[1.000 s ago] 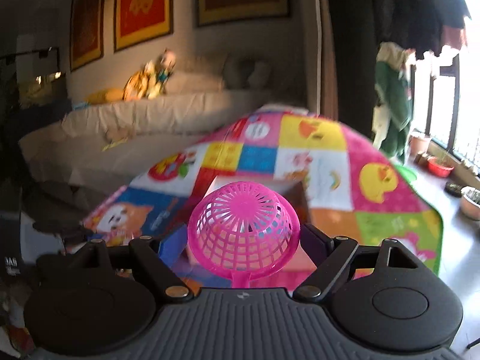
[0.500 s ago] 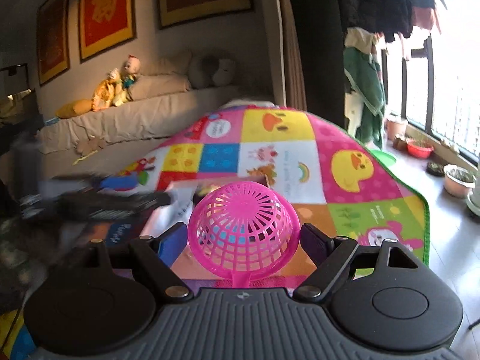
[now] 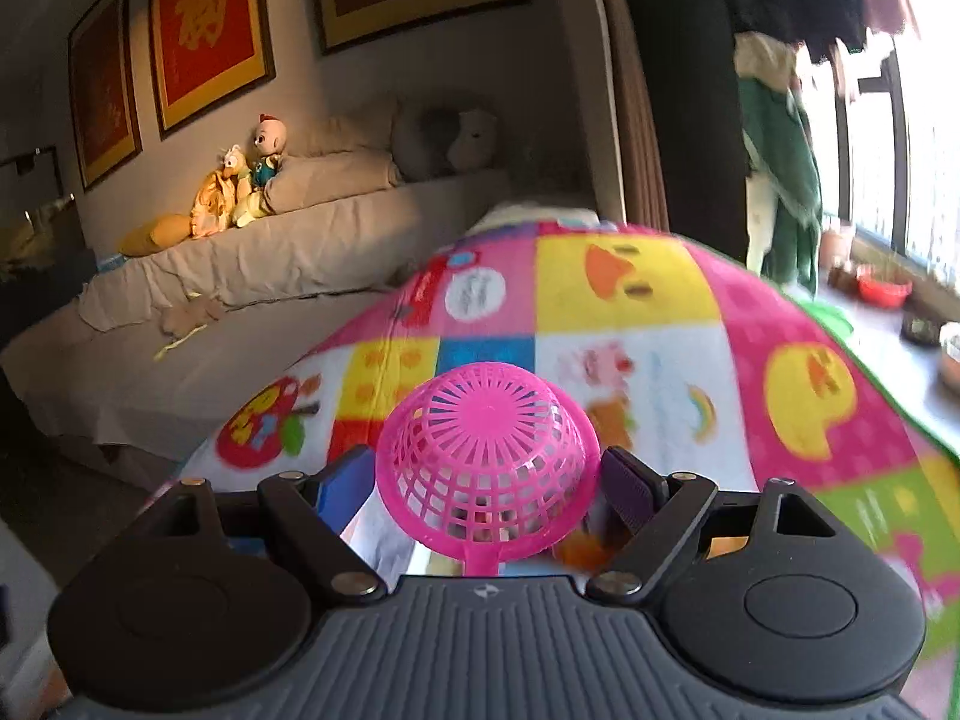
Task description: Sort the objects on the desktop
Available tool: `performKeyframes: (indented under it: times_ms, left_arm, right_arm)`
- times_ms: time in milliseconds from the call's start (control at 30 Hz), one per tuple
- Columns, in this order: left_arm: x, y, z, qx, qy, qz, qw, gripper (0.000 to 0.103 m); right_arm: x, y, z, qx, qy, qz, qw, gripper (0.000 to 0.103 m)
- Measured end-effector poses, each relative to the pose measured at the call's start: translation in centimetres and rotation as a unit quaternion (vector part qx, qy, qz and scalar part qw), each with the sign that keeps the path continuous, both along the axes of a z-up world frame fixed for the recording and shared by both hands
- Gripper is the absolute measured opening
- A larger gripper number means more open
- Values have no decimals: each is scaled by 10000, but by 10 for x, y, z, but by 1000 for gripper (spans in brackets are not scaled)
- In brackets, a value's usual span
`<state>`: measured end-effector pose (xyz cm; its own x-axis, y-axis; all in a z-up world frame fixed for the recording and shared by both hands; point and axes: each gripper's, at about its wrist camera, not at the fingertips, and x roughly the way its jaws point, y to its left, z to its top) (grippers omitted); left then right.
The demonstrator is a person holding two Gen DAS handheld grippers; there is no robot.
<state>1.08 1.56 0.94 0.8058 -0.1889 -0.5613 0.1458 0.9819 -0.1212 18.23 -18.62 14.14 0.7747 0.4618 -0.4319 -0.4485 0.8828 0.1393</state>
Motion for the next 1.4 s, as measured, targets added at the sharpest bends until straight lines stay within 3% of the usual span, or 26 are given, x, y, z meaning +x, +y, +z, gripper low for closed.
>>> performKeyframes:
  times_ms: [133,300,367,433,600,700,900,933,1000,1100,1167,1267,1400]
  left_arm:
    - [-2,0,0,16,-105,-10,9999,101]
    - [-1,1,0,-69,-106,6,9999,101]
    - [0,3,0,-112,-82,34,9999,101]
    - [0,3,0,-126,-68,44,9999,101]
    - [0,2,0,-88,-45,71,9999,101]
    - [0,1,0,-37,-56,136,9999,102]
    - [-3,3,1,38,-75,362,9993,102]
    - [-4,3,2,63,-95,395,9992,103]
    - [-6,3,2,115,-109,440,9989,103]
    - [-7,4,2,166,-48,526,9985,103]
    - [-8,5,2,219,24,641,9977,103]
    - [-7,7,0,321,221,802,9960,103]
    - [-6,10,-3,489,480,942,9932,103]
  right_arm:
    - [27,40,-24,-271,-11,73,9996,83]
    - [45,55,-63,-390,752,124,9963,84]
    - [39,45,-69,-333,916,125,9952,87]
    - [26,27,-69,-319,810,15,9962,92]
    - [1,-31,-68,-273,547,-708,9956,98]
    - [-7,-57,-79,-206,747,-884,9931,99]
    - [-20,-68,-98,398,1195,-556,9905,99]
    - [-22,-64,-99,522,1262,-466,9895,103]
    - [-31,-52,-100,502,1178,-446,9908,103]
    - [-47,-38,-101,503,1162,53,9919,103]
    - [-64,-28,-100,297,1055,270,9936,103]
    - [-95,-18,-100,-103,882,119,9960,103]
    - [-132,-3,-113,-822,1005,-66,9915,103]
